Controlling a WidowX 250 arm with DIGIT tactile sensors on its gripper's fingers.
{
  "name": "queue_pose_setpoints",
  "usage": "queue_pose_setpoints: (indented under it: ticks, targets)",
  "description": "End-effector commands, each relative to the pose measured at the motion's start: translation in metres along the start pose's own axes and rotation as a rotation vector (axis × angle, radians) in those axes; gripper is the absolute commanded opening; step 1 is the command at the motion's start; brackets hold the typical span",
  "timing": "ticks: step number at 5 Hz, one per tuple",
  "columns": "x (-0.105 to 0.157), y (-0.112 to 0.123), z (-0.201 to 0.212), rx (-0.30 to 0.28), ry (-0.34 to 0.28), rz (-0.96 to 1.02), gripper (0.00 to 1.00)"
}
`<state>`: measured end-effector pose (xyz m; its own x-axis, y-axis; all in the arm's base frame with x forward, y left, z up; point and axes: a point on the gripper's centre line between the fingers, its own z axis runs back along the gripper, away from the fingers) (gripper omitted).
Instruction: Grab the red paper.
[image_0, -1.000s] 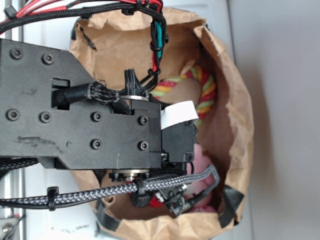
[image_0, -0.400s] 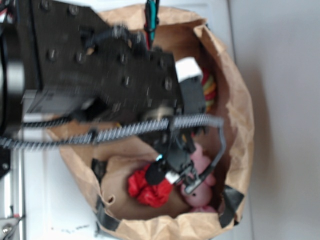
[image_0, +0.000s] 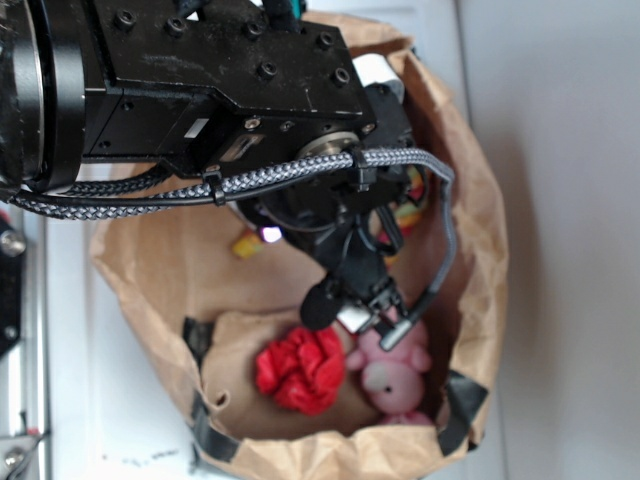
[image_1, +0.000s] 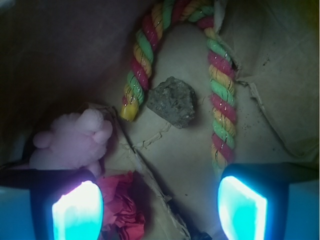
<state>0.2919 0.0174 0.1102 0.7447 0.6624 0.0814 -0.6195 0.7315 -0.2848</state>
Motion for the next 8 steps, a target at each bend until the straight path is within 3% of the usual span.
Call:
queue_pose_setpoints:
  ticks: [1, 2, 3, 5, 8]
  targets:
    - [0.008, 0.001, 0.023, -0.057, -0.127, 0.043, 1.0]
    - [0.005, 0.004, 0.027, -0.09, -0.123, 0.023, 1.0]
    - [0.002, 0.002, 0.027, -0.073, -0.144, 0.009, 1.0]
    - [0.005, 0.0, 0.023, -0.063, -0.095, 0.001, 1.0]
    - [-0.006, -0.009, 0.02, -0.041, -0.091, -0.098, 1.0]
